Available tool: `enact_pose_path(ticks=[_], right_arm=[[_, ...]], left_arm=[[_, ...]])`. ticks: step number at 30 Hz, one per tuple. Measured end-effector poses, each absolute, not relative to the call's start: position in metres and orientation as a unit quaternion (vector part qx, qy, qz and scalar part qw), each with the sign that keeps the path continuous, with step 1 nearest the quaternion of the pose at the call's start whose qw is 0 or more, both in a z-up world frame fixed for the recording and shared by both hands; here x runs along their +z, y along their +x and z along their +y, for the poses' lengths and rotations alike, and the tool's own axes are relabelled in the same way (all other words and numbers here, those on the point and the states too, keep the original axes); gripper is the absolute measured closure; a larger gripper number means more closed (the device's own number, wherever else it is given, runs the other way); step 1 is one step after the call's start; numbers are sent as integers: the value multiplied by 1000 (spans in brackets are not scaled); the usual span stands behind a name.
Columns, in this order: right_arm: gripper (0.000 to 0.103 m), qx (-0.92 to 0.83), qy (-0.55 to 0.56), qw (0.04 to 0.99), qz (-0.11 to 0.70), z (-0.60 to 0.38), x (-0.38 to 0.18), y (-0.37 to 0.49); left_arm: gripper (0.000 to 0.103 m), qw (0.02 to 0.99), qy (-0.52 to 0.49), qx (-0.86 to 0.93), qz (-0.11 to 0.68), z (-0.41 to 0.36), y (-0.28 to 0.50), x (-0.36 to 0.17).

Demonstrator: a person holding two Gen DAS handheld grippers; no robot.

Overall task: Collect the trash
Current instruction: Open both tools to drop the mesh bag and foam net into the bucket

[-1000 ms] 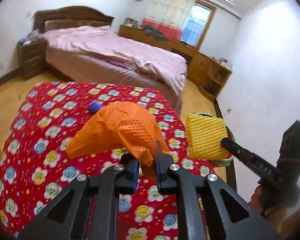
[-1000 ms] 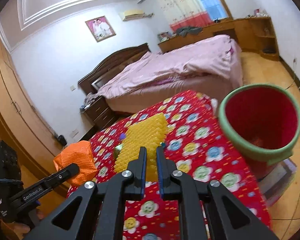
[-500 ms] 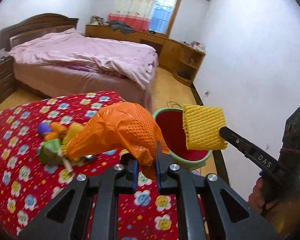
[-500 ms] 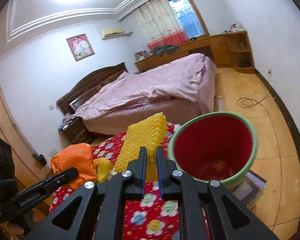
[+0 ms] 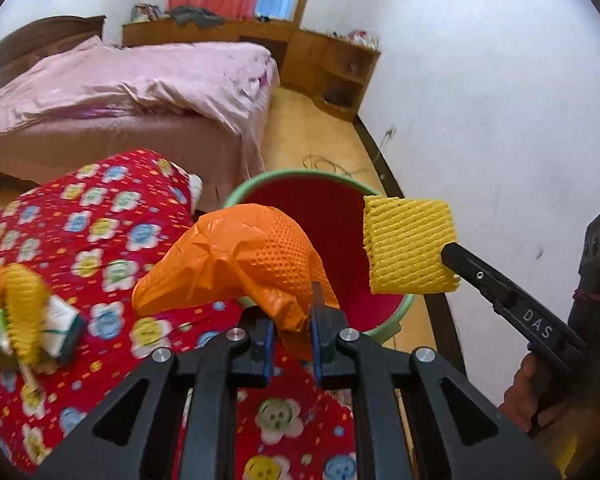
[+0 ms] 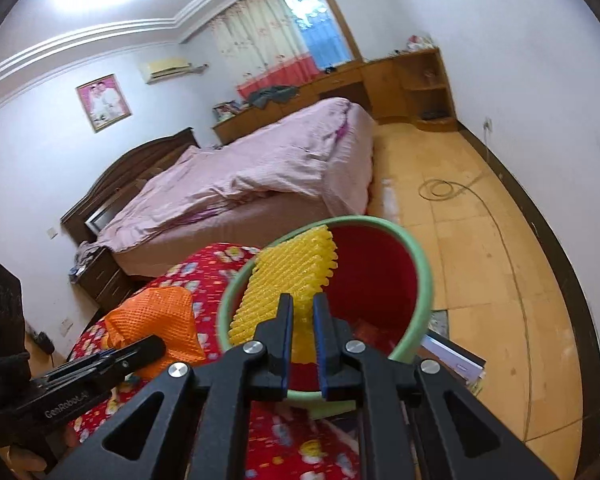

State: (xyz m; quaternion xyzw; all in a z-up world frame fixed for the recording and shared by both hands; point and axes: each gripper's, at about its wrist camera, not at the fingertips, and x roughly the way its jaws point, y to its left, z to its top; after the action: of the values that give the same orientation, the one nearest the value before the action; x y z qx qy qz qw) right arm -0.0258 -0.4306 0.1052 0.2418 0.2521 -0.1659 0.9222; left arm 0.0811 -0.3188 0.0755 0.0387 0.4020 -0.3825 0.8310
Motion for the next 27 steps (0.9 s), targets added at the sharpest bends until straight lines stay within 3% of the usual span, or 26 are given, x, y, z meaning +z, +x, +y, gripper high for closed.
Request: enact_pose_path(ticks=[4, 8, 10, 16, 27], right_arm=[[90, -184, 247, 914, 264, -451, 83, -21], [87, -189, 258, 906, 275, -462, 68, -17], [87, -188, 265, 904, 278, -465, 62, -16], [71, -181, 281, 899, 282, -467, 54, -14], [69, -163, 284, 907, 266, -444, 73, -25]], left_arm=[[90, 822, 52, -388, 413, -345, 88, 60], [69, 821, 56, -387, 417, -358, 93, 52], [64, 825, 52, -382, 412, -358, 93, 51], [63, 834, 33, -360, 418, -344, 98, 53], [63, 856, 16, -314, 410, -279, 89, 71]])
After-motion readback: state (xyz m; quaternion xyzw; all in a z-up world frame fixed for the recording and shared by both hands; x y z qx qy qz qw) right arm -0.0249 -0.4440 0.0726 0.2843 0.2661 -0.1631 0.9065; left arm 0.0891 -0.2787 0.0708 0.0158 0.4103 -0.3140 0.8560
